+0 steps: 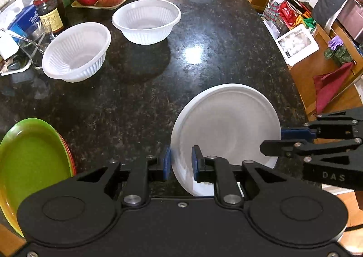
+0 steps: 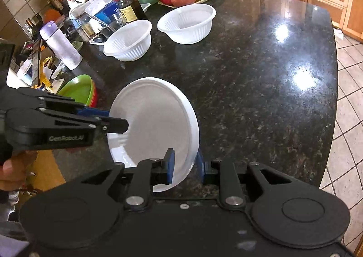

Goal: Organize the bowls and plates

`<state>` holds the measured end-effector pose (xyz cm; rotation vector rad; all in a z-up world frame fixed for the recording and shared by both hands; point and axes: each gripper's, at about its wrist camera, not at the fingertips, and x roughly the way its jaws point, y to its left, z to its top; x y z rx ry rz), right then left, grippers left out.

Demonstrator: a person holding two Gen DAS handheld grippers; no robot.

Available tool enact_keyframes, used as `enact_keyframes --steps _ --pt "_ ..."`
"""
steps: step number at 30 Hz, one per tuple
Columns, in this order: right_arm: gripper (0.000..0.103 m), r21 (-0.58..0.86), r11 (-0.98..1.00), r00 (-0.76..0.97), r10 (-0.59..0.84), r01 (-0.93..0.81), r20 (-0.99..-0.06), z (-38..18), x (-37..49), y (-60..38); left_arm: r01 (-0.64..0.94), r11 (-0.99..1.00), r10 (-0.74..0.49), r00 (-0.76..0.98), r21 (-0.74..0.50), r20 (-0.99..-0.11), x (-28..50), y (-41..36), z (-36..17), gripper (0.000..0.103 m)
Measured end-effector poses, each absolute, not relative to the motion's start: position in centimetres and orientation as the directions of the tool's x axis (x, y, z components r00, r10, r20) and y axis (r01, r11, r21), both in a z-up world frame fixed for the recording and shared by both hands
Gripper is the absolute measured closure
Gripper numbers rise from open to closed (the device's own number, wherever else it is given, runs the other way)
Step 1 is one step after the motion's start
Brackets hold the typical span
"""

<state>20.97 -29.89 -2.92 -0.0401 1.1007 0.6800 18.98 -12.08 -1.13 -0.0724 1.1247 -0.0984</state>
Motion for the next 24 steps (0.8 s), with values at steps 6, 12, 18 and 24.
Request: enact_keyframes --steps 6,12,18,24 --pt "0.076 0.296 0.831 0.307 0.469 -0.471 -0.828 -3.6 22.0 -29.8 0.040 0.992 -0.122 0.458 -0.117 -0.880 19.3 -11.8 -1.4 0.074" --pt "0.070 0.284 0.844 0.337 0.458 -0.454 -0.823 -3.8 22.3 -29.9 0.021 0.993 -0.115 0.466 -0.120 -0.877 19.9 -11.7 -1.8 0.071" --pt "0.059 0.275 0.853 0.381 0.458 -0.444 -0.804 -3.2 22.2 -30.3 -0.003 0.992 -0.108 0.480 -0.125 -0.871 19.6 -11.4 -1.5 0.051" --pt "0.051 0.251 0.853 0.434 0.461 -0.458 -0.774 -2.4 21.7 -30.6 -0.021 0.995 -0.074 0.541 -0.101 -0.837 18.7 -11.1 -0.5 0.046"
